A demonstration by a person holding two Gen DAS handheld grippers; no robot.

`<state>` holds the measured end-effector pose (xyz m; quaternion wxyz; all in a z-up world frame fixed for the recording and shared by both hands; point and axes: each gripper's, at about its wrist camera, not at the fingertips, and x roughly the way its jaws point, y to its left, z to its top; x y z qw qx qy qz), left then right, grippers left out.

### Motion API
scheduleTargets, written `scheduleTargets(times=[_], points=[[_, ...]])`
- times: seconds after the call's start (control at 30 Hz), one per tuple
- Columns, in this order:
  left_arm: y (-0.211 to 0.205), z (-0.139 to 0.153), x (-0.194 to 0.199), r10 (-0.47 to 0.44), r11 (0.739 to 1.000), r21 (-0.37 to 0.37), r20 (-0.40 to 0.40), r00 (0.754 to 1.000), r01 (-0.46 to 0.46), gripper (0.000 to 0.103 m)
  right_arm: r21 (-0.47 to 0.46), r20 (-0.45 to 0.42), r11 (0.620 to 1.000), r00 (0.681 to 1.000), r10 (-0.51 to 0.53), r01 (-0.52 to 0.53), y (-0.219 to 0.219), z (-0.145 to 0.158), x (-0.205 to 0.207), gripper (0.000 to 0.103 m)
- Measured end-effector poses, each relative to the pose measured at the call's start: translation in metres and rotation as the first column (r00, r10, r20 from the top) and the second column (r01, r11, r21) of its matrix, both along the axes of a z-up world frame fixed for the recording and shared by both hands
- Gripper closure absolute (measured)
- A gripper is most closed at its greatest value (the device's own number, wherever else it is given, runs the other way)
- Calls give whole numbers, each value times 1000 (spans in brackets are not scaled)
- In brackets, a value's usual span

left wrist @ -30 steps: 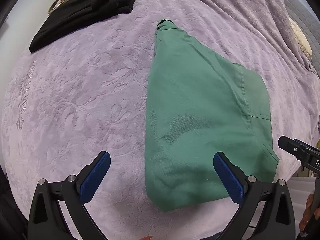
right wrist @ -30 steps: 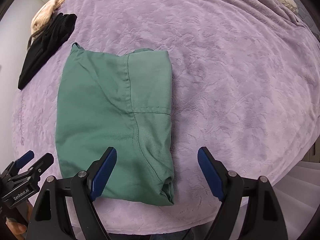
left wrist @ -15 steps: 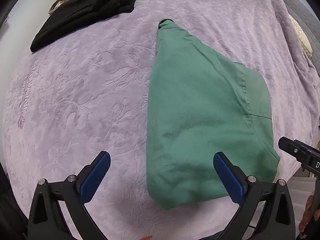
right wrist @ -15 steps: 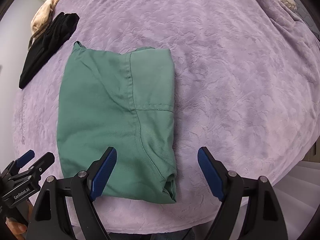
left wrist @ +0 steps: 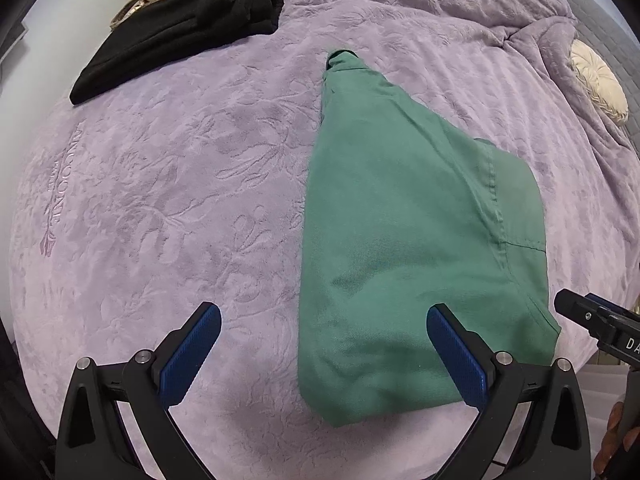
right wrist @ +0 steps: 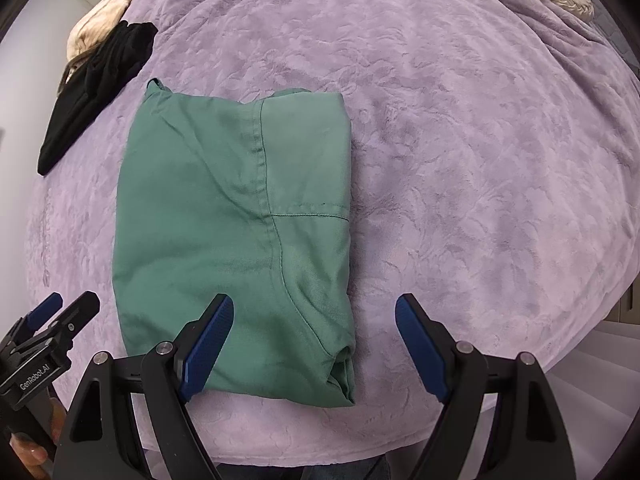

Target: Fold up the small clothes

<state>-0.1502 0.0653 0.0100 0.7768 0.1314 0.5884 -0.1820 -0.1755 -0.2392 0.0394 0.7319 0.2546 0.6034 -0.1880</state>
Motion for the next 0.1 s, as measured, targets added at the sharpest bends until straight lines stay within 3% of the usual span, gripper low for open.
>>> scheduleTargets(times=[0.1], points=[[-2, 2, -1, -17, 1000, 9, 22, 1000, 16, 0, -1, -5, 1000, 1000, 2, -2, 1, -2, 0, 18]])
